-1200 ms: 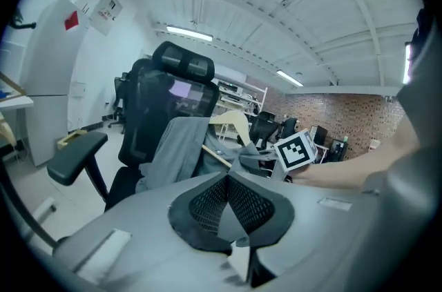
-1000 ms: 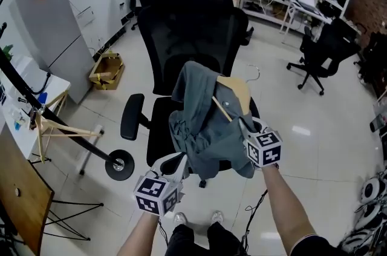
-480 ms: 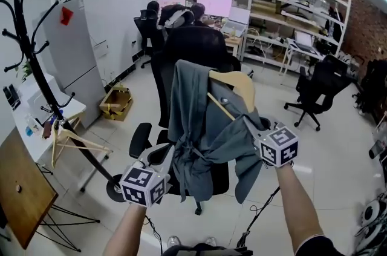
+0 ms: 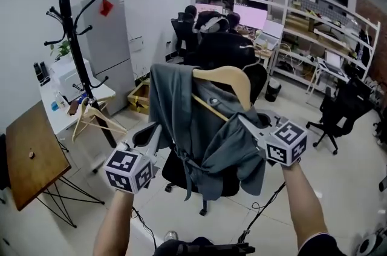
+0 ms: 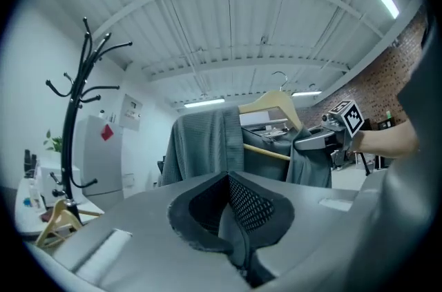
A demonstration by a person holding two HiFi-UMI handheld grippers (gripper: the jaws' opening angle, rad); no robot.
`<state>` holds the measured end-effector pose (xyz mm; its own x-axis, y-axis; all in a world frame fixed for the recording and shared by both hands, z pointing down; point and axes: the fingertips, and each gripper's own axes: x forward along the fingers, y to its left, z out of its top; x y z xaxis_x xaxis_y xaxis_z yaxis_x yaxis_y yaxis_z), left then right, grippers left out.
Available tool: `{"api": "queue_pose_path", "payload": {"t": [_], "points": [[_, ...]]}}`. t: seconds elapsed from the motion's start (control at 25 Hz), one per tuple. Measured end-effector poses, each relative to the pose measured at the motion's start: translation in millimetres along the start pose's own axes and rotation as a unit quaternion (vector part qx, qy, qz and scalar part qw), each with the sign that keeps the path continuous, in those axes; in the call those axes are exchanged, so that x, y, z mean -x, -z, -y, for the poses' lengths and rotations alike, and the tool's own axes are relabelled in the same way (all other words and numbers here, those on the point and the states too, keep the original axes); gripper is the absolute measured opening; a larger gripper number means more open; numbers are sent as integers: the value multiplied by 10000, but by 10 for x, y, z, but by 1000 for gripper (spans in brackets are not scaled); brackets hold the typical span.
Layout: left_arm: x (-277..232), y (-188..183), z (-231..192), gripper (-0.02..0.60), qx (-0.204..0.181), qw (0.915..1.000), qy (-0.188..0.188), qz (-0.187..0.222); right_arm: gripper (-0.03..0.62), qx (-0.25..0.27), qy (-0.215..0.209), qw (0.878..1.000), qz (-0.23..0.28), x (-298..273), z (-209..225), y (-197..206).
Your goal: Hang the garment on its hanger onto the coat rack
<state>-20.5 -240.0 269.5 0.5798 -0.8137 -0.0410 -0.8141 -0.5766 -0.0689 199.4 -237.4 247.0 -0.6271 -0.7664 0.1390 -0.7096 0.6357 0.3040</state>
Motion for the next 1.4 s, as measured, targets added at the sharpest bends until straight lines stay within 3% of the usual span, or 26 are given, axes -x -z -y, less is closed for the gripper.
{"api": "queue_pose_path", "payload": {"t": [0.36,0.68,0.88,1.2,1.4], "points": [[1017,-73,-637,2,-152,9907,-1353,-25,32,47,-1530,9868,521,-758,-844,-439],[1763,-81,-1347,2,-137,9776,-2102,4,32,207,-2244,9721,650,-1680,-1486,-841],[1993,-128,-1873,2,-232,9748,-2218,19,32,158,-2448,9667,724,-2318,-1755,-1113],[2239,-236,-2703,2,-433,9754,-2163,-5,32,177,-2421,9674,726,-3252,-2008,-1625],[2167,-544,-3054,2,-522,9762,-2102,140,32,413,-2540,9648,532,-3851,-2038,-1965]]}}
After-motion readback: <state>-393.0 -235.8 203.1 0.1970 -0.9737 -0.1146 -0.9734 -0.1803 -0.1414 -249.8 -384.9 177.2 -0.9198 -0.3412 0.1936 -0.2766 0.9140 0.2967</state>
